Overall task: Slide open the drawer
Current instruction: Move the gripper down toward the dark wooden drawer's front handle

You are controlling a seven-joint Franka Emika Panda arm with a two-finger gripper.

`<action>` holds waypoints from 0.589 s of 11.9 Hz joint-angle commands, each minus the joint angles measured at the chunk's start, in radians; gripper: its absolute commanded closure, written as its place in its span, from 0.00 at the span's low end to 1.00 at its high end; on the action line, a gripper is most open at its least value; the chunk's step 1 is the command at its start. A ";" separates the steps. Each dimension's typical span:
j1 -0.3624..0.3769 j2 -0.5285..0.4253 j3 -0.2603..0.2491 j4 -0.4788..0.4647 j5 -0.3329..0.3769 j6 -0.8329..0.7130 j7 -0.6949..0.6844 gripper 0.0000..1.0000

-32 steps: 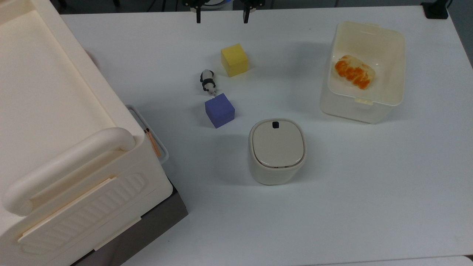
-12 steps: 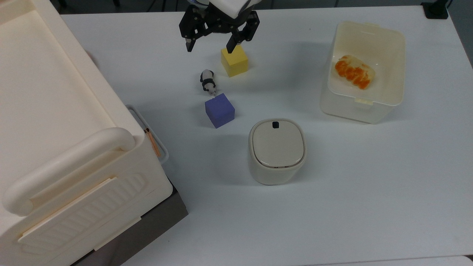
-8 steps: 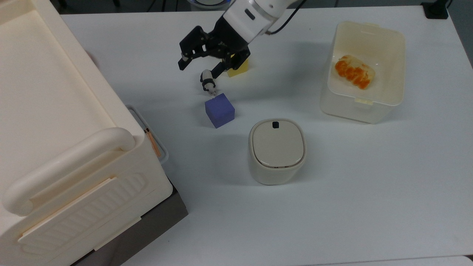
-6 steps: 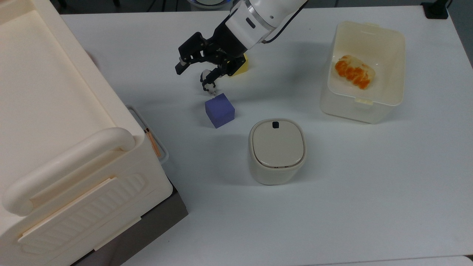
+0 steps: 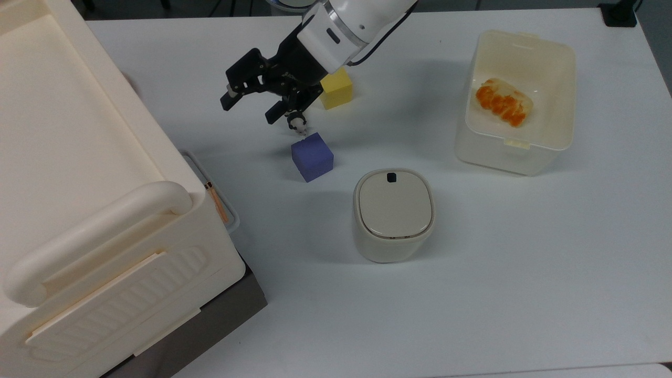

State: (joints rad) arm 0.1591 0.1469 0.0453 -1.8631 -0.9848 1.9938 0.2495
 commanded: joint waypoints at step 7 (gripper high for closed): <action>-0.084 0.109 -0.002 -0.007 -0.259 0.066 0.004 0.00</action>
State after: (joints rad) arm 0.0951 0.2248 0.0447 -1.8660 -1.1795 2.0317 0.2473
